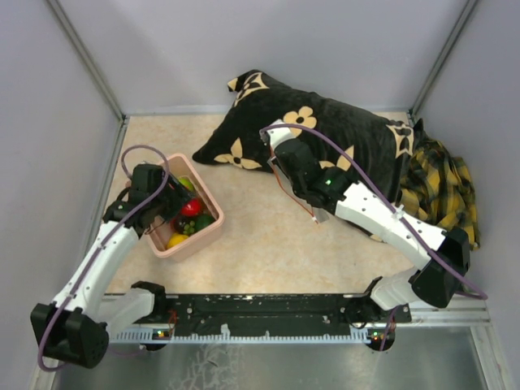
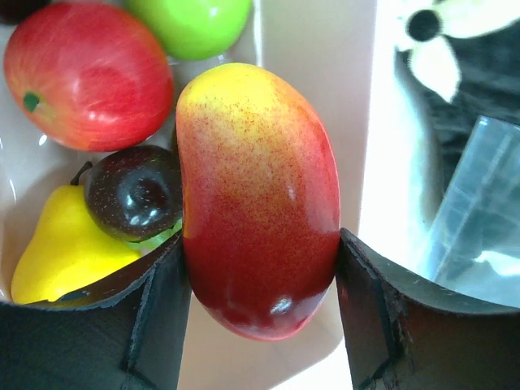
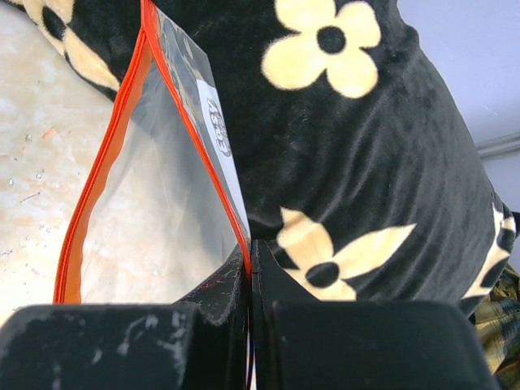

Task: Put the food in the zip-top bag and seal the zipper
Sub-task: Pick up the fake fruit from the bin, then place the fake fruit in the zipper food storage bag.

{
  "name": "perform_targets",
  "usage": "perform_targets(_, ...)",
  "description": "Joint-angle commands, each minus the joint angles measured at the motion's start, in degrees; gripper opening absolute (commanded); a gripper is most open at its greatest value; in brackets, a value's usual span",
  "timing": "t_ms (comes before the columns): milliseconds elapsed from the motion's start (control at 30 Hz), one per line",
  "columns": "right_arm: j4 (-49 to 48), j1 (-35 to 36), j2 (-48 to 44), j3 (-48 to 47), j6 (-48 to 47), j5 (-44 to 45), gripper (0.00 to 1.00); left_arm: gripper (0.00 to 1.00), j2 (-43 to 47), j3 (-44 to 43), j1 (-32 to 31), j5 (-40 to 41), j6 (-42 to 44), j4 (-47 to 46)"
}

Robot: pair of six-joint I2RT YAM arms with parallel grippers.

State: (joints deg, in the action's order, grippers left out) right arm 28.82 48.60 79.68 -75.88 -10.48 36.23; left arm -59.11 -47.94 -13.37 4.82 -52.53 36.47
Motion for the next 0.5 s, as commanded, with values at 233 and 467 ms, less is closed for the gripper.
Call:
perform_targets(233, -0.42, 1.3, 1.34, -4.82, 0.23, -0.81, 0.0, 0.35, 7.71, -6.2, 0.19, -21.81, 17.23, -10.78)
perform_targets(467, 0.2, 2.02, 1.7, -5.67, 0.85, -1.55, 0.0, 0.34, 3.65, -7.02, -0.81, -44.95, 17.83, -21.41)
